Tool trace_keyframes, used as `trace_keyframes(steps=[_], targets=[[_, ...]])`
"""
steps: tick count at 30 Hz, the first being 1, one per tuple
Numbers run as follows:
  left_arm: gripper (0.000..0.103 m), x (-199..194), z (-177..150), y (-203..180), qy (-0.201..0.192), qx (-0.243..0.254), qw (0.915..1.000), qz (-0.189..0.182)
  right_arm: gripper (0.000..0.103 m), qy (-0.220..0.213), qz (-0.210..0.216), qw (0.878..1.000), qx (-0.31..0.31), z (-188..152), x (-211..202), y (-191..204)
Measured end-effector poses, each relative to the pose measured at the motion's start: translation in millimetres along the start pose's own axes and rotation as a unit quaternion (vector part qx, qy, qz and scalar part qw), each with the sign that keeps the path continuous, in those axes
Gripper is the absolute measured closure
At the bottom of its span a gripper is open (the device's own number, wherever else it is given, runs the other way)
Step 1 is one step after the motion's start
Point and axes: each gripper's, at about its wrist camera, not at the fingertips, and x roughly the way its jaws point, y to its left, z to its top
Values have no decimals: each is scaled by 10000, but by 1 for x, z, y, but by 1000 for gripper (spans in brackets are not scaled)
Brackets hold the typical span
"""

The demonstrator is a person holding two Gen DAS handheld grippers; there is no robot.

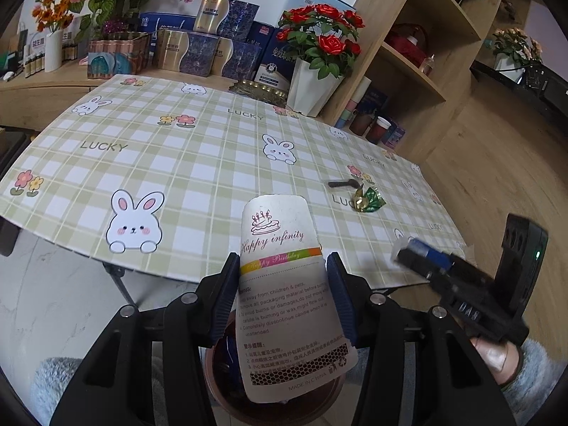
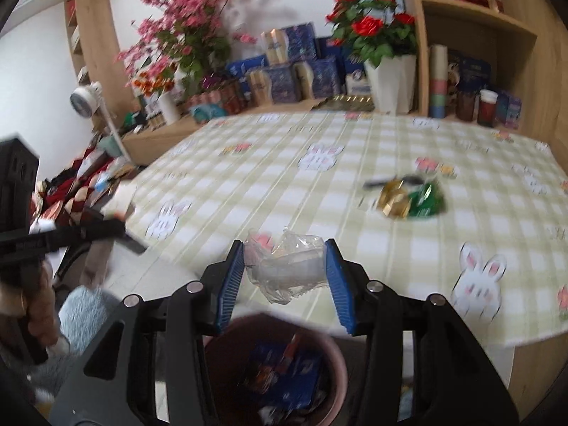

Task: Collect trash
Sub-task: 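Carry the card over the bin and open the left tool while the right tool carries the wrapper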

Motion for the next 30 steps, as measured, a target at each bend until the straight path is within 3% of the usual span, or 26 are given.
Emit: trace_keyframes(steps=[7,18,19,21,26,30], targets=[[54,-17,-20,1,-8,12,10000,1,55,578,106,9982,113,-48,13,22],[54,-11,-51,7,125,-424,9990,-12,53,1139,140,9929,299,-78,34,25],[54,-10,-53,10,142,-470,9988,19,51,1145,118,9929,295,-80,35,25],[54,-8,-54,14,171,-573,9982,64,30,1034,-8,9942,288,-78,32,24],[53,-2,-60,16,300,-598,9977,79,13,514,-311,9967,553,-66,15,8],[51,4,-63,14,412,-591,9974,-45,8,358,-575,9945,796,-64,10,-8]])
